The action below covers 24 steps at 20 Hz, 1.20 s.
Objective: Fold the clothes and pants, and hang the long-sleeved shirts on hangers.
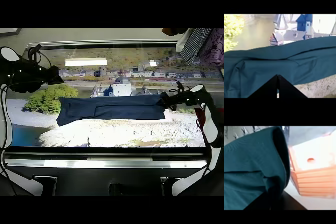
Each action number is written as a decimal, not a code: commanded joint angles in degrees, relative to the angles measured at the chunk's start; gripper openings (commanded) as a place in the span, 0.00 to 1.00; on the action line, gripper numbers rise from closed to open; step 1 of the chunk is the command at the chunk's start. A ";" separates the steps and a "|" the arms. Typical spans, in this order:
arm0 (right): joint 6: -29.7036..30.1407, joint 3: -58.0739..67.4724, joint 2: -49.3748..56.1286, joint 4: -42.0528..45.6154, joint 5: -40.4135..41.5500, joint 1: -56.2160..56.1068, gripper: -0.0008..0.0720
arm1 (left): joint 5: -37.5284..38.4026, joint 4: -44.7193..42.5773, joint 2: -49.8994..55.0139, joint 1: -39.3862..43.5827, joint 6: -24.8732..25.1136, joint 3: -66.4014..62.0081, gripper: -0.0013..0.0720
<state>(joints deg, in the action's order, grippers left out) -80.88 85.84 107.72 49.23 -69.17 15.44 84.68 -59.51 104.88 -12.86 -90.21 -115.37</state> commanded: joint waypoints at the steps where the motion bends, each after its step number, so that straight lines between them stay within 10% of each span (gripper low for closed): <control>1: -6.14 2.47 -5.51 8.31 -4.42 -0.35 0.05 | -0.50 0.22 0.79 3.37 -2.58 0.63 0.04; 14: -23.98 30.32 -17.75 24.74 -35.98 -0.35 0.05 | -26.25 16.72 14.16 39.21 -11.67 2.89 0.04; 24: -25.66 30.97 -24.96 24.85 -36.70 -0.35 0.05 | -45.59 39.54 22.43 52.09 -11.85 2.78 0.04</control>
<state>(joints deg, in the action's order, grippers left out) -106.13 116.60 84.14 73.95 -105.49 15.16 43.48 -26.74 125.21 36.38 -102.02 -112.53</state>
